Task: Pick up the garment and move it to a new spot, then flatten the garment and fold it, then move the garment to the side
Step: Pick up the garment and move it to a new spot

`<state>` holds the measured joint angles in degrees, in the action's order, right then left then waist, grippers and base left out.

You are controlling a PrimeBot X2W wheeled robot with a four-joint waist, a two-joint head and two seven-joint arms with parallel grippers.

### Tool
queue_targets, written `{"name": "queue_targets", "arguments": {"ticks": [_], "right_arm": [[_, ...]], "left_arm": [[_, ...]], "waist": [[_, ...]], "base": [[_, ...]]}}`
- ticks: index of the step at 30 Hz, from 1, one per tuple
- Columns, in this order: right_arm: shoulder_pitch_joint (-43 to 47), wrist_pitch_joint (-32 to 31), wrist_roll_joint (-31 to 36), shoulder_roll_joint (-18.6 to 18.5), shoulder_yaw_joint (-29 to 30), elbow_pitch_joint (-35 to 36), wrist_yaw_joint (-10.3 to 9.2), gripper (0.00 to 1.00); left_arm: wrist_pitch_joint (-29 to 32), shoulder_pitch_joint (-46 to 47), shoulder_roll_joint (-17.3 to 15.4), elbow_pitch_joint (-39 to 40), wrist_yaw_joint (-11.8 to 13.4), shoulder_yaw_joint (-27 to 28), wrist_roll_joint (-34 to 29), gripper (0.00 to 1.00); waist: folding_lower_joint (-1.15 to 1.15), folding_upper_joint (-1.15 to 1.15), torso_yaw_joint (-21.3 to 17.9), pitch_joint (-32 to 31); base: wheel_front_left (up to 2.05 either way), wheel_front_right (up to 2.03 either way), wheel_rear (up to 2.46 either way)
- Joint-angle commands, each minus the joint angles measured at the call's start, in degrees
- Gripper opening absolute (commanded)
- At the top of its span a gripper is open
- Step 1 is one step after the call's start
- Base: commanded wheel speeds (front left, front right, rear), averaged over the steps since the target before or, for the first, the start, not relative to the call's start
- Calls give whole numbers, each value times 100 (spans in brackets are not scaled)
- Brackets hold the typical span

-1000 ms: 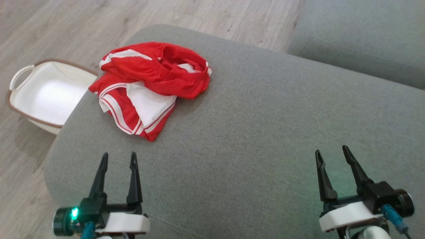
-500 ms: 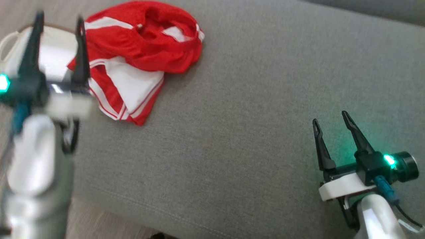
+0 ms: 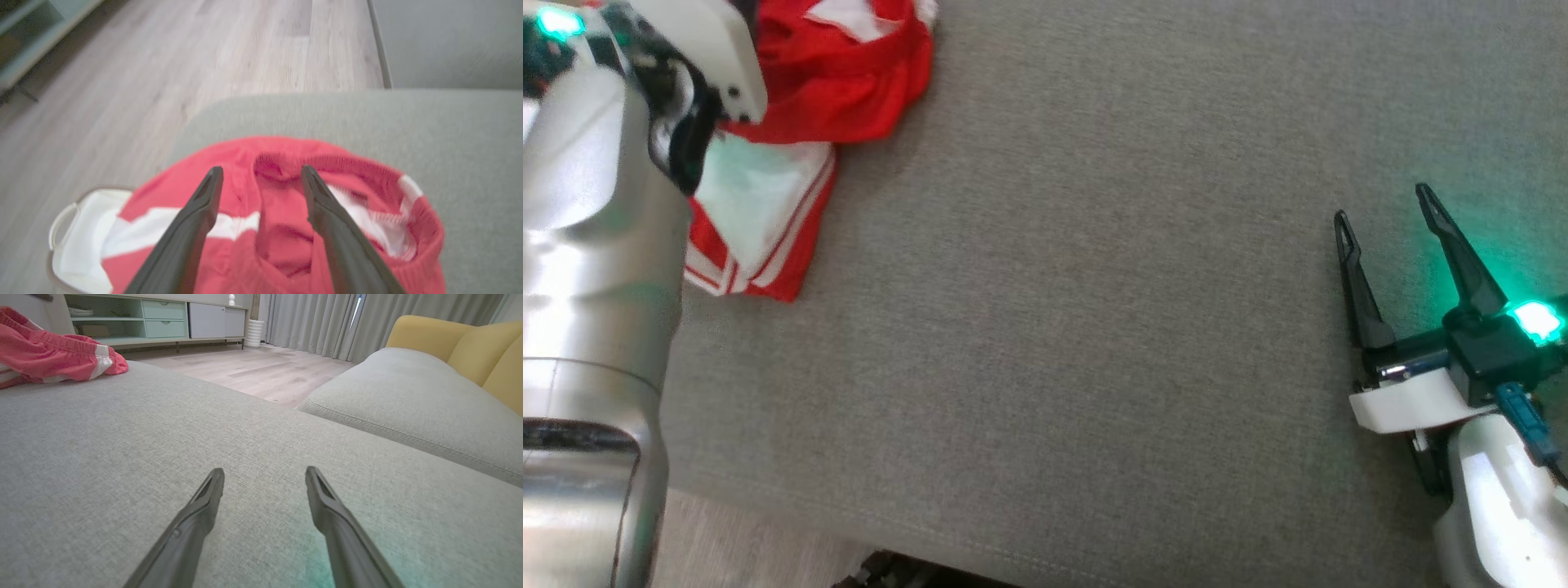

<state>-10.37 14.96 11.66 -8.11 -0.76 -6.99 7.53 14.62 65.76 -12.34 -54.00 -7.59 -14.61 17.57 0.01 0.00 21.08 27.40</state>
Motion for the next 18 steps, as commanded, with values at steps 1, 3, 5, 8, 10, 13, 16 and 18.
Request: {"name": "queue_targets", "arguments": {"ticks": [1,3,5,8,10,13,16,18], "right_arm": [[27,4,30,-88,-110,23,-4,100],[47,4,34,-112,-102,66,-4,100],[47,4,31,-131,-100,107,-4,100],[25,4,24,-119,-63,168,-4,100],[13,4,29,-108,-39,181,-4,100],[1,4,35,-93,-17,162,-4,100],[-25,4,22,-44,-46,97,-4,100],[-61,4,1,-14,-92,66,-4,100]], "left_arm": [[230,230,-328,-167,12,48,171,100],[387,316,-345,-519,11,-16,273,100],[476,357,-430,-852,11,-122,213,100],[312,392,-533,-1179,105,-286,29,100],[207,403,-532,-1356,113,-375,-44,0],[39,467,-507,-1452,106,-413,-58,0],[-550,724,-494,-1420,79,-534,-142,0],[-921,898,-493,-1338,64,-598,-186,0]], "waist": [[-1,0,-169,181],[-1,0,-208,258],[-1,0,-246,327],[-1,0,-275,411],[-1,0,-272,443],[-1,0,-247,451],[-1,0,-188,345],[-1,0,-185,234]], "base": [[0,0,0],[0,0,0],[0,0,0],[0,0,0],[0,0,0],[0,0,0],[0,0,0],[0,0,0]]}}
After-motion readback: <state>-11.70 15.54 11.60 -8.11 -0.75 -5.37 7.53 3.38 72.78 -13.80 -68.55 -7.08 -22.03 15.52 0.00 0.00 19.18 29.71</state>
